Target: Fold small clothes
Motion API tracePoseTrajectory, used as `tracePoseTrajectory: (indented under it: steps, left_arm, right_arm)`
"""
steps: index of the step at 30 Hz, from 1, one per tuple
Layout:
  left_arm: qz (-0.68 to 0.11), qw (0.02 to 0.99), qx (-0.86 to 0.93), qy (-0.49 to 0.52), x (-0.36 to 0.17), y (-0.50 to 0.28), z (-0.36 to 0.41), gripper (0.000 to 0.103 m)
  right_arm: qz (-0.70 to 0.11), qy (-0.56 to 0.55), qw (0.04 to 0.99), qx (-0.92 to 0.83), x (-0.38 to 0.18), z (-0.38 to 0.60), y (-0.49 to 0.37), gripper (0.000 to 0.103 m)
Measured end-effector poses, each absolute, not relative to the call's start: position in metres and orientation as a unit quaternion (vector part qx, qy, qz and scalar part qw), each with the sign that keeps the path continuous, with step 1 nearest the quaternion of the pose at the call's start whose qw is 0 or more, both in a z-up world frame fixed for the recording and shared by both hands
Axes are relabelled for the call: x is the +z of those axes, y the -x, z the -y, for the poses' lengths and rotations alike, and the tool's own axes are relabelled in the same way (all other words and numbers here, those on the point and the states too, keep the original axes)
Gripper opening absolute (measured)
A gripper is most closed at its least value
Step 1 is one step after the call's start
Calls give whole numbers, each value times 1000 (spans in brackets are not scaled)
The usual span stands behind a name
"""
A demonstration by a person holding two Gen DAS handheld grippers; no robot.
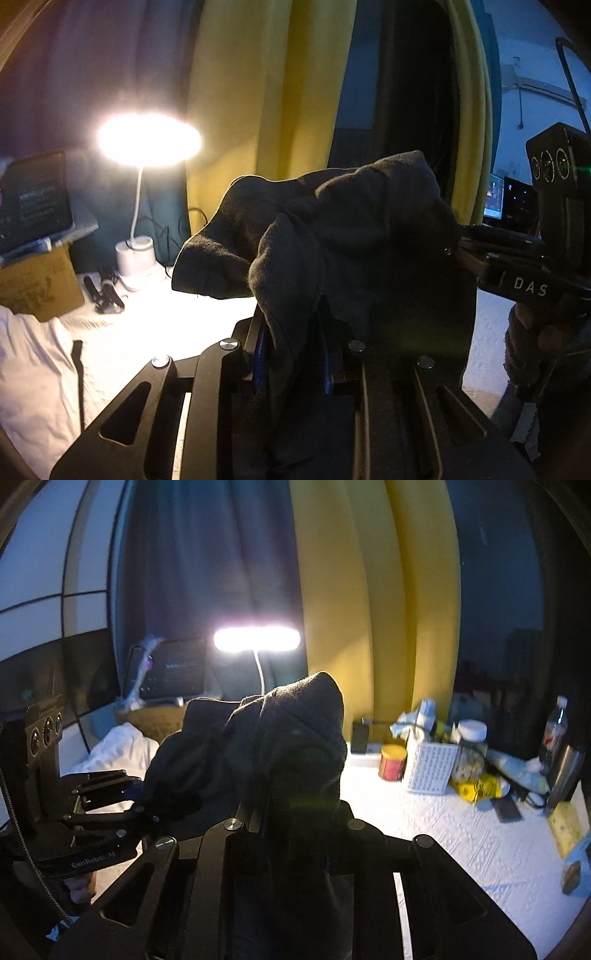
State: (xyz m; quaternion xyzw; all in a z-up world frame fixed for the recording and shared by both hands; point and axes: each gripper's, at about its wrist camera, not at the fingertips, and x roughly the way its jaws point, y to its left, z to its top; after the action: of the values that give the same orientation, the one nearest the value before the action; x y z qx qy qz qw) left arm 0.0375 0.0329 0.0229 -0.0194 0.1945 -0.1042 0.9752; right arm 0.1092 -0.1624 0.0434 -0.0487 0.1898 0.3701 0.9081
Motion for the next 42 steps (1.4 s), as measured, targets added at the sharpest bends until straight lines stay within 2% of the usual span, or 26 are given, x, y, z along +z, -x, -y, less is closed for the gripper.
tracePoseTrajectory:
  steps: [18,30,42]
  left_arm:
    - [-111,992,-61,15,65,31,-73,21]
    - [-86,996,5,6,72,78,-116,21]
    - [-100,992,70,-1,71,95,-151,21]
  right_arm:
    - [-87,63,902,417,107,142,-39,23]
    - [-46,69,873,480,125,100,-1,22]
    - [-37,83,845,526,125,66,27,22]
